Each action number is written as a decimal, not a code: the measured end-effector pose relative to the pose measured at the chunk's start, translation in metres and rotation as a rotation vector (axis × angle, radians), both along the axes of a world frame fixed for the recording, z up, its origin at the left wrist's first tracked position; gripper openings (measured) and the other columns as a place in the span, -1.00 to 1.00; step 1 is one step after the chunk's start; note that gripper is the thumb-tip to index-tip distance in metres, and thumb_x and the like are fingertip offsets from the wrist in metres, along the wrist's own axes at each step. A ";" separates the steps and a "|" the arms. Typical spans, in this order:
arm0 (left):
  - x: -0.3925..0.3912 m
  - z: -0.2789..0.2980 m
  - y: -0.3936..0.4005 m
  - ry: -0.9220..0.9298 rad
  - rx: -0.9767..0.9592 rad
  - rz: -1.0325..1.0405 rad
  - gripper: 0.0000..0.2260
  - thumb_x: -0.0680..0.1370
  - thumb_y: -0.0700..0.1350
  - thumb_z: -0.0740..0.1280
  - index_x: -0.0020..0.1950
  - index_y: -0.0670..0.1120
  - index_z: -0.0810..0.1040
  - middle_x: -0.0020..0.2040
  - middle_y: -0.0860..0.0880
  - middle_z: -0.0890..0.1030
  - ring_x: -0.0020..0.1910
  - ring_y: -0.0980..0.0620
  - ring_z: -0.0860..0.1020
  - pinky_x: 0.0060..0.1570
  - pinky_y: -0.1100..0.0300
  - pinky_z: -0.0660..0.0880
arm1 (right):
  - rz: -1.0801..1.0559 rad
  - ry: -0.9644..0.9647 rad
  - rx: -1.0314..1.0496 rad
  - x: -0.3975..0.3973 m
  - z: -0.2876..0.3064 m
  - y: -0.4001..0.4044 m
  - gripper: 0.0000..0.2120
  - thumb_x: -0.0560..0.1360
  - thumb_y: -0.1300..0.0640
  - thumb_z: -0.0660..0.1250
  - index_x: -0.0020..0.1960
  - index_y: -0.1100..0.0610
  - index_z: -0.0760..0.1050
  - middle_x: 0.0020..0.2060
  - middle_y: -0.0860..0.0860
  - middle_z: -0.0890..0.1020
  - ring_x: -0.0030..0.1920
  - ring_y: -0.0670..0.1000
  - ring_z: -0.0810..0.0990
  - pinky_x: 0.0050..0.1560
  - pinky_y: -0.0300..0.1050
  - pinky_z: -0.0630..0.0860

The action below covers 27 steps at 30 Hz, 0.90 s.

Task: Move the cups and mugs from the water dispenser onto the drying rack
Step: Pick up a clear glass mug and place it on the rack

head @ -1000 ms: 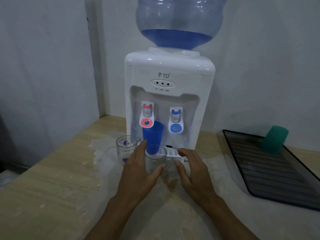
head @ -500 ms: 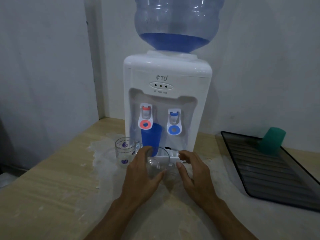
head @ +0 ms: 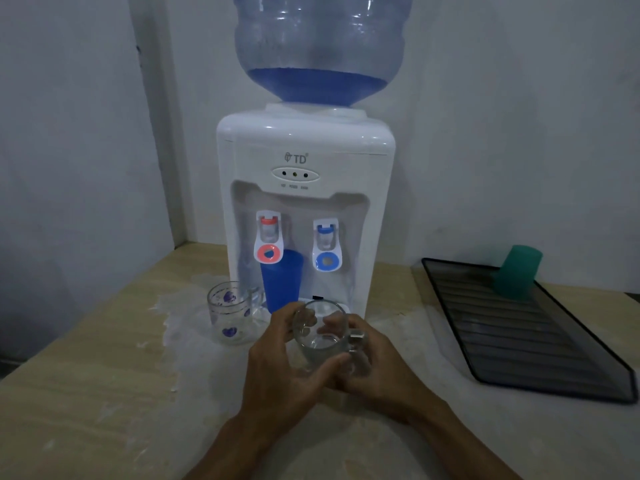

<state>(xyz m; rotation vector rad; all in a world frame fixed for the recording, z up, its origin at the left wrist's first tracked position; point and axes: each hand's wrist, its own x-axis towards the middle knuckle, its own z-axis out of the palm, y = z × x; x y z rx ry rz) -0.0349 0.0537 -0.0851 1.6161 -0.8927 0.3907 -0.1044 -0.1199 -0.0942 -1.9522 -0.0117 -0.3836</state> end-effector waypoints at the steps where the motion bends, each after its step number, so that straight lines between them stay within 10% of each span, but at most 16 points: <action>1: -0.001 0.000 0.000 0.008 0.004 -0.002 -0.34 0.30 0.16 0.65 0.31 0.10 0.45 0.15 0.29 0.59 0.16 0.38 0.58 0.12 0.52 0.47 | -0.025 -0.009 -0.009 0.002 0.000 0.003 -0.43 0.43 0.05 0.60 0.37 -0.08 0.48 0.25 -0.11 0.67 0.26 -0.08 0.64 0.30 0.04 0.59; 15: 0.002 -0.008 -0.010 0.160 0.012 -0.094 -0.46 0.50 0.24 0.30 0.42 0.05 0.41 0.25 0.14 0.62 0.19 0.17 0.62 0.09 0.37 0.56 | 0.104 -0.092 0.636 -0.001 0.011 -0.030 -0.29 0.33 0.20 0.60 0.43 0.22 0.47 0.22 0.19 0.65 0.18 0.29 0.67 0.16 0.18 0.63; 27: -0.003 -0.013 -0.054 0.156 0.234 -0.204 -0.60 0.54 0.29 0.26 0.29 0.14 0.51 0.12 0.22 0.65 0.09 0.26 0.63 -0.04 0.40 0.58 | 0.076 -0.425 1.050 -0.029 0.033 -0.108 -0.38 0.38 0.03 0.59 0.39 0.14 0.54 0.37 0.11 0.46 0.17 0.08 0.49 0.10 -0.08 0.51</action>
